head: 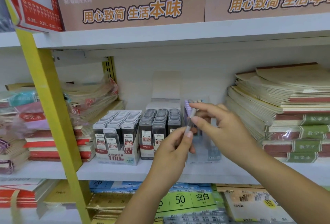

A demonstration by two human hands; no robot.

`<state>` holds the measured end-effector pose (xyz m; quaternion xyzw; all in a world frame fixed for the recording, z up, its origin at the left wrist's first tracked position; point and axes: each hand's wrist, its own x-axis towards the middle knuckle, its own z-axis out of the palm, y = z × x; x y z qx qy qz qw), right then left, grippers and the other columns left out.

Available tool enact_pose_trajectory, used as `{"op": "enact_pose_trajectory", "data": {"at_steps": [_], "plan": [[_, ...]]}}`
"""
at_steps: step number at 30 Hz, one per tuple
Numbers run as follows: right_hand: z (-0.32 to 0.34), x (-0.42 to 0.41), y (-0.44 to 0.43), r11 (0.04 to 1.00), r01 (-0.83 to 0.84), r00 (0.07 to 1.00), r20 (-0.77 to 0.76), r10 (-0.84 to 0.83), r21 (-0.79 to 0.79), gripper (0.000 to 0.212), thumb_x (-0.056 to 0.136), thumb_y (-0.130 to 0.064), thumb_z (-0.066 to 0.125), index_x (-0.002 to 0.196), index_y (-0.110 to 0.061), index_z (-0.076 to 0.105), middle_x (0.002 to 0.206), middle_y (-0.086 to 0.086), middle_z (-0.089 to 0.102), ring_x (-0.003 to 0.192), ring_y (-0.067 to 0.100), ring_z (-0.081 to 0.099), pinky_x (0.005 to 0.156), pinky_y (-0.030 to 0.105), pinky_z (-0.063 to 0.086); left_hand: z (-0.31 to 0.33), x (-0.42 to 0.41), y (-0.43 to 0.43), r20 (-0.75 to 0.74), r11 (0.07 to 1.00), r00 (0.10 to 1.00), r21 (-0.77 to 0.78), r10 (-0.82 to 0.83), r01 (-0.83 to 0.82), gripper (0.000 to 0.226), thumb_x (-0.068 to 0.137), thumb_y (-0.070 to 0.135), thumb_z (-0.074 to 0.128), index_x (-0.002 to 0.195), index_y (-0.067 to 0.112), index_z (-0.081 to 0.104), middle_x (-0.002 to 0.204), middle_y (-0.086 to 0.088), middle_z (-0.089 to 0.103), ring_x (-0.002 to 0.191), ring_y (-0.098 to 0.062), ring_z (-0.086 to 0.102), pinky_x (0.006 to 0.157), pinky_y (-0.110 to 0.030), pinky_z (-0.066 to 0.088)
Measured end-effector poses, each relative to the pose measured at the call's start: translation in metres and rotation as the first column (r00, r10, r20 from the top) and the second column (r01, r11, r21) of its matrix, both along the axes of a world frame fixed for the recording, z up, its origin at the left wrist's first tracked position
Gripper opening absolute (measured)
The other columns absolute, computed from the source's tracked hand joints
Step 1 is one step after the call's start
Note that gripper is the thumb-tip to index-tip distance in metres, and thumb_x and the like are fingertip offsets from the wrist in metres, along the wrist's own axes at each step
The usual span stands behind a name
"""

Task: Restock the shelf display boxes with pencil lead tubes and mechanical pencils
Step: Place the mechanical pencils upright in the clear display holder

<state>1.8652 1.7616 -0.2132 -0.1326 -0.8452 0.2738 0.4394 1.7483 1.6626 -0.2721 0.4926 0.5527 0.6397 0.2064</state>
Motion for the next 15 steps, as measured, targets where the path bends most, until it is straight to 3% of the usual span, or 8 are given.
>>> {"op": "enact_pose_trajectory", "data": {"at_steps": [2,4,5,7,8,10,12,15], "plan": [[0.006,-0.001,0.001,0.991,-0.089,0.994,-0.067,0.082,-0.102,0.027,0.089,-0.017,0.066,0.110,-0.034,0.067,0.083,-0.009,0.073,0.087,-0.003,0.061,0.075,0.005,0.040,0.003,0.002,0.002,-0.035,1.000,0.999,0.003,0.025,-0.025,0.018,0.102,0.042,0.051,0.102,0.042,0.069,0.072,0.012,0.058,0.055,-0.005,0.045,0.052,-0.019,0.038],[0.019,0.004,0.007,0.967,-0.165,0.963,-0.243,0.116,-0.193,0.024,0.089,-0.011,0.066,0.101,-0.032,0.066,0.080,-0.008,0.074,0.079,0.000,0.066,0.073,0.010,0.046,0.005,0.001,0.002,-0.142,0.985,0.975,0.055,0.169,-0.163,0.013,0.098,0.042,0.058,0.104,0.043,0.069,0.080,0.019,0.057,0.066,-0.002,0.050,0.063,-0.018,0.043],[0.026,0.007,0.013,0.963,-0.176,0.938,-0.331,0.102,-0.202,0.022,0.090,-0.011,0.065,0.099,-0.031,0.064,0.081,-0.008,0.073,0.080,0.004,0.067,0.073,0.013,0.048,0.005,-0.001,0.002,-0.254,0.954,0.920,0.107,0.297,-0.279,0.013,0.094,0.043,0.062,0.105,0.042,0.069,0.087,0.025,0.056,0.076,0.001,0.051,0.070,-0.015,0.043],[0.040,0.015,0.025,0.980,-0.134,0.905,-0.420,0.062,-0.146,0.020,0.092,-0.014,0.062,0.097,-0.034,0.060,0.082,-0.004,0.070,0.083,0.015,0.067,0.075,0.024,0.051,0.007,-0.008,-0.001,-0.543,0.824,0.625,0.293,0.561,-0.485,0.031,0.086,0.045,0.067,0.116,0.035,0.068,0.105,0.025,0.054,0.098,-0.001,0.050,0.086,-0.012,0.037],[0.045,0.017,0.029,0.991,-0.095,0.909,-0.414,0.048,-0.093,0.020,0.092,-0.017,0.061,0.098,-0.036,0.059,0.084,-0.003,0.069,0.085,0.020,0.066,0.075,0.028,0.052,0.008,-0.011,-0.001,-0.637,0.774,0.466,0.370,0.613,-0.513,0.039,0.083,0.044,0.071,0.120,0.030,0.068,0.114,0.017,0.058,0.109,-0.007,0.051,0.093,-0.019,0.038],[0.048,0.017,0.036,0.999,0.005,0.948,-0.317,0.009,0.043,0.021,0.091,-0.018,0.061,0.099,-0.037,0.059,0.084,-0.004,0.067,0.081,0.018,0.063,0.072,0.029,0.049,0.009,-0.019,0.001,-0.761,0.766,0.297,0.376,0.576,-0.522,0.050,0.079,0.044,0.078,0.124,0.026,0.068,0.129,0.004,0.063,0.127,-0.020,0.053,0.106,-0.040,0.042],[0.046,0.012,0.041,0.979,0.096,0.981,-0.183,-0.063,0.181,0.021,0.089,-0.017,0.064,0.099,-0.036,0.060,0.082,-0.009,0.064,0.078,0.006,0.058,0.067,0.021,0.045,0.007,-0.027,0.004,-0.844,0.795,0.255,0.281,0.471,-0.538,0.053,0.080,0.048,0.077,0.128,0.028,0.066,0.141,0.003,0.059,0.140,-0.023,0.046,0.116,-0.049,0.033],[0.039,0.002,0.044,0.940,0.166,0.986,-0.055,-0.157,0.299,0.020,0.086,-0.018,0.066,0.098,-0.033,0.062,0.084,-0.015,0.060,0.085,-0.003,0.053,0.068,0.007,0.035,0.002,-0.032,0.008,-0.886,0.819,0.254,0.207,0.389,-0.535,0.048,0.082,0.050,0.074,0.126,0.033,0.067,0.145,0.002,0.058,0.143,-0.022,0.043,0.120,-0.050,0.027]]}}
